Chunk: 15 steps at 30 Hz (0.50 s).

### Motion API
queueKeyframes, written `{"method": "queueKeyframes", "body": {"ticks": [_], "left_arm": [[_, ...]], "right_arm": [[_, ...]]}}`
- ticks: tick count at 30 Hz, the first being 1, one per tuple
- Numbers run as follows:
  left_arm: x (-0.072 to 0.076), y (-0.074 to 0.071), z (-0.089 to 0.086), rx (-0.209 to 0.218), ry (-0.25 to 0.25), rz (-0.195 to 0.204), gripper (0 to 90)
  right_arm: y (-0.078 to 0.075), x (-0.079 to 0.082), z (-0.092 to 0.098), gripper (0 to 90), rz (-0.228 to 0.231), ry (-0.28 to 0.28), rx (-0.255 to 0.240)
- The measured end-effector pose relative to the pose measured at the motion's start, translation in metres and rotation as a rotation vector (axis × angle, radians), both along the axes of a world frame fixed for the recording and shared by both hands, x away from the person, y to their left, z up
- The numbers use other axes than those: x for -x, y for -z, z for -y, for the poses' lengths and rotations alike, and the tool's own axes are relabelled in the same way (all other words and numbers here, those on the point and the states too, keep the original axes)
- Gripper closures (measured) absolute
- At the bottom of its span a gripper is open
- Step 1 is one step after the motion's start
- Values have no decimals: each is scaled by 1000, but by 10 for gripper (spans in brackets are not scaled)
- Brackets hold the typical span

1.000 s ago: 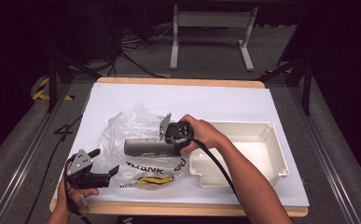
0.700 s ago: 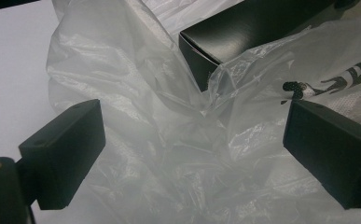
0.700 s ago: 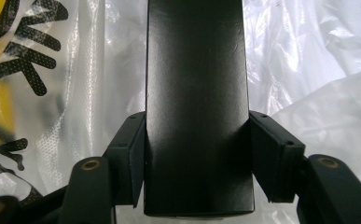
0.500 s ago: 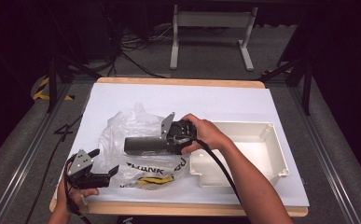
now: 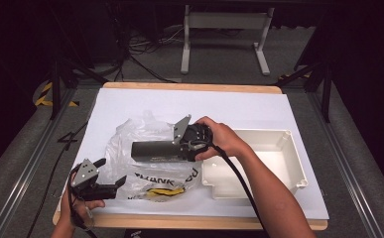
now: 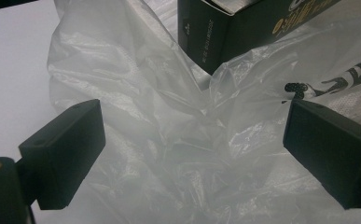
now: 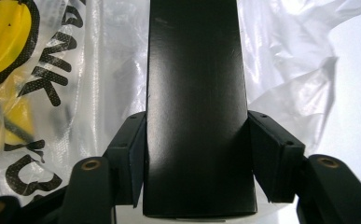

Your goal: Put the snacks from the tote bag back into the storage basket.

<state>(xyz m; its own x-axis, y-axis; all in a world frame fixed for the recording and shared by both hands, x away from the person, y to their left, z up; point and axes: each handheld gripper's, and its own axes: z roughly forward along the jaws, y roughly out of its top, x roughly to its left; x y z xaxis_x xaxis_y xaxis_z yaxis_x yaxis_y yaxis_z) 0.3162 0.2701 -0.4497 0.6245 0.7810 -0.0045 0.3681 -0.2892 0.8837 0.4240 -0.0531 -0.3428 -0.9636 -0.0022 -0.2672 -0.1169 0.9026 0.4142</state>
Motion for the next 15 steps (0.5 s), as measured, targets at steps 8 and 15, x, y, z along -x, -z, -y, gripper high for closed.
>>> {"method": "queueKeyframes", "body": {"ticks": [8,15], "left_arm": [[0,0,0,6,0,-2,65],[0,-1,-1,8,-6,0,65]], "right_arm": [[-10,2,2,433,9,-2,-10],[-25,8,9,433,45,4,-76]]}}
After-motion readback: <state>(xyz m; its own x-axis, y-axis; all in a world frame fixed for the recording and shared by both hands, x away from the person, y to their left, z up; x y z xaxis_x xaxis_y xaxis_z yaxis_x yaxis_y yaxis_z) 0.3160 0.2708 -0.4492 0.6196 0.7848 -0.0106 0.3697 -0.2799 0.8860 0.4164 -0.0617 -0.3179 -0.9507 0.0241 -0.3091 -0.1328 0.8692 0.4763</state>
